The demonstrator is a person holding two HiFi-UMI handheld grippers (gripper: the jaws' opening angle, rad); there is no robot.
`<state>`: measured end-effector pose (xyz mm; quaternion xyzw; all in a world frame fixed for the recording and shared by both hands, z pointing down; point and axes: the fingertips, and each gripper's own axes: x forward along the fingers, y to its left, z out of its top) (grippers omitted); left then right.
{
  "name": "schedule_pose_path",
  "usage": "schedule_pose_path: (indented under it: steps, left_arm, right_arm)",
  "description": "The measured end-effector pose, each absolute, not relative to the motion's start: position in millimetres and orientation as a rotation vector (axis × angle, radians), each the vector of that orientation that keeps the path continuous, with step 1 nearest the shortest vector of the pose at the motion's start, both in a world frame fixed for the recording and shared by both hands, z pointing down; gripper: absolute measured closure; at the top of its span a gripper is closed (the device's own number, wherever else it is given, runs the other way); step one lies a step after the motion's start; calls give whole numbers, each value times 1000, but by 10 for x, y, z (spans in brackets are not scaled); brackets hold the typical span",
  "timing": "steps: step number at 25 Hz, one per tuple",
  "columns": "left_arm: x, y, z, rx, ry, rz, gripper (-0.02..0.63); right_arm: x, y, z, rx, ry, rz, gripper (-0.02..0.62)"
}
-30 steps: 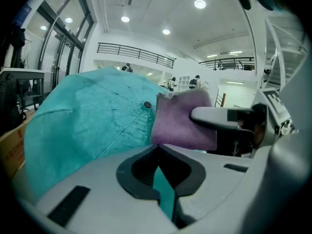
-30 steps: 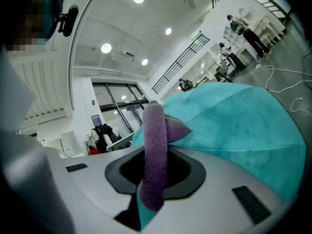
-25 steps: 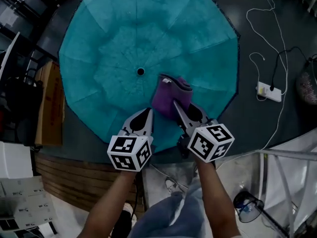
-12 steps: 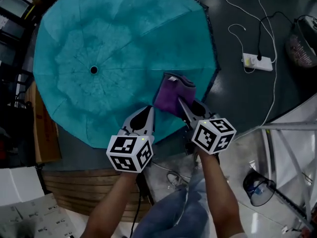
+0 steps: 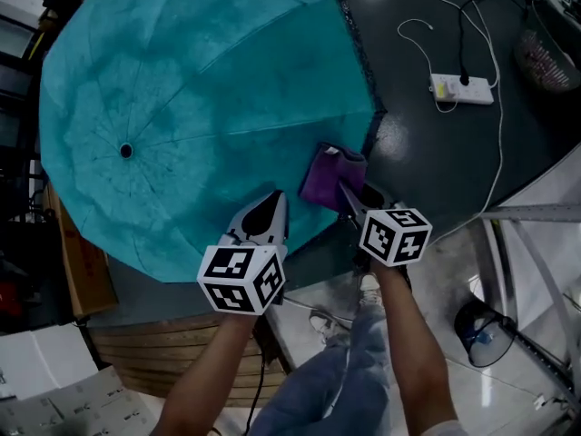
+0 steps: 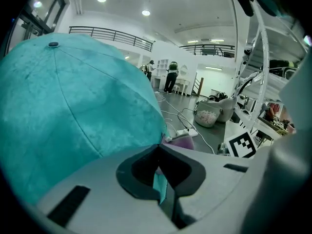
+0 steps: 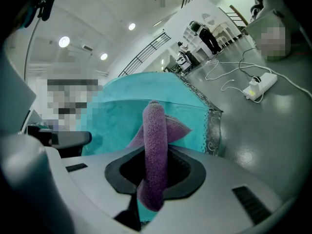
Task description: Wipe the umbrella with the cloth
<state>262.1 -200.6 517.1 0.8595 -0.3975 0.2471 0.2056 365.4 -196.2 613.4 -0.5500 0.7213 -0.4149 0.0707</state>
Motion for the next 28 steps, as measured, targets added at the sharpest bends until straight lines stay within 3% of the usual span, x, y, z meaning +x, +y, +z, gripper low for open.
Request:
schedule_pose_path:
  steps: [11,20,28]
  left_arm:
    - [2707,-1987,5343,2387,-1069,729,601]
    - [2593,-1947,5022,2360,-1145,679,601]
    - [1909,-2050,4507,2353,-1269,560,601]
  right_arm:
    - [3969,-1790,6666,-1824,2114,-1401,518]
    - [3693,-1805,5515,-1718,2208,-1203,518]
    - [2574,-1900,4336,-1446,2334,-1035,518]
